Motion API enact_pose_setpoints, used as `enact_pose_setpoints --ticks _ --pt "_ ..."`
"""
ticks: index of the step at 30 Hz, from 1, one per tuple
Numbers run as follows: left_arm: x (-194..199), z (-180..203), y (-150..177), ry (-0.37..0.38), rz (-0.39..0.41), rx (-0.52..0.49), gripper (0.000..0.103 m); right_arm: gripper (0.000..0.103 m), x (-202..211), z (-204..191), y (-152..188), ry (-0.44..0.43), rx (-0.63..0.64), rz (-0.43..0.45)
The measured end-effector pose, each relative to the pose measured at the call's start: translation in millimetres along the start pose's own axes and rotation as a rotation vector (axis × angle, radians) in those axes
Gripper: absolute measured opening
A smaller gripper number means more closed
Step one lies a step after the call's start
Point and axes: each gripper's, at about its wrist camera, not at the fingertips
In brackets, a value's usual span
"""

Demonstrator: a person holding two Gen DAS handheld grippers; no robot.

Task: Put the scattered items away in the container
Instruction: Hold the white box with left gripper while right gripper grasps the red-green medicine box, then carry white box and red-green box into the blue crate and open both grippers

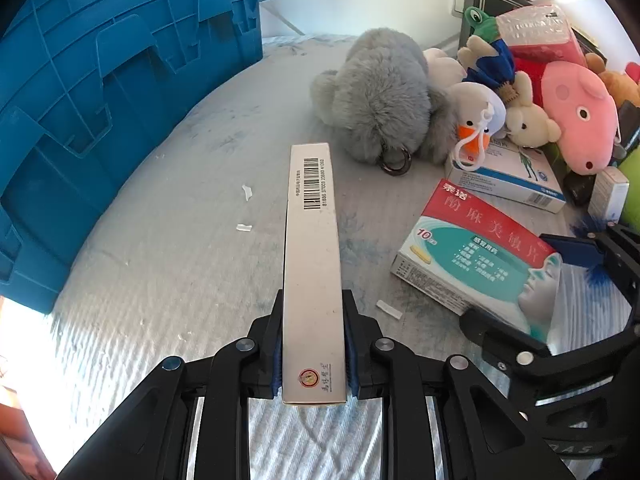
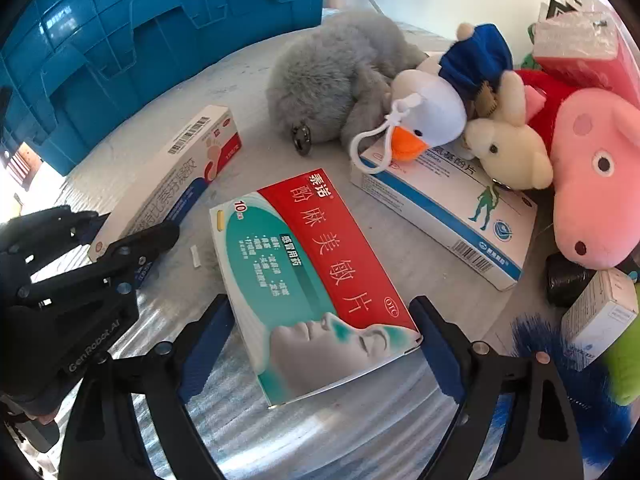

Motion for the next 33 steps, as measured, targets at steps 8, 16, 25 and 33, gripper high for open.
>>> enact_pose_setpoints --ticks 8,16,25,33 --pt "12.3 -2.4 2.3 -0.014 0.02 -0.022 0.023 0.088 10.2 -3.1 -1.1 0.005 -0.085 0.001" --pt "64.7 -13.4 -0.4 -0.008 0.109 -0.039 0.023 0.084 65.4 -15.2 8.2 0.015 -0.117 0.06" --pt "144.9 -32.9 6.8 0.011 0.201 -0.058 0.023 0.081 121.6 -29.1 6.1 0.051 -0.183 0.148" --pt "213.6 -72.2 -8.5 0.035 0.339 -0.055 0.023 0.081 179.7 -53.4 -26.0 0.114 -0.17 0.274"
Point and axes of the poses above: each gripper's, at about its wrist camera, not at the fingertips, and x roughly against the way its jaws point, z to its right, y to its underside, and after that the axes turned 13 degrees about -z, right-handed
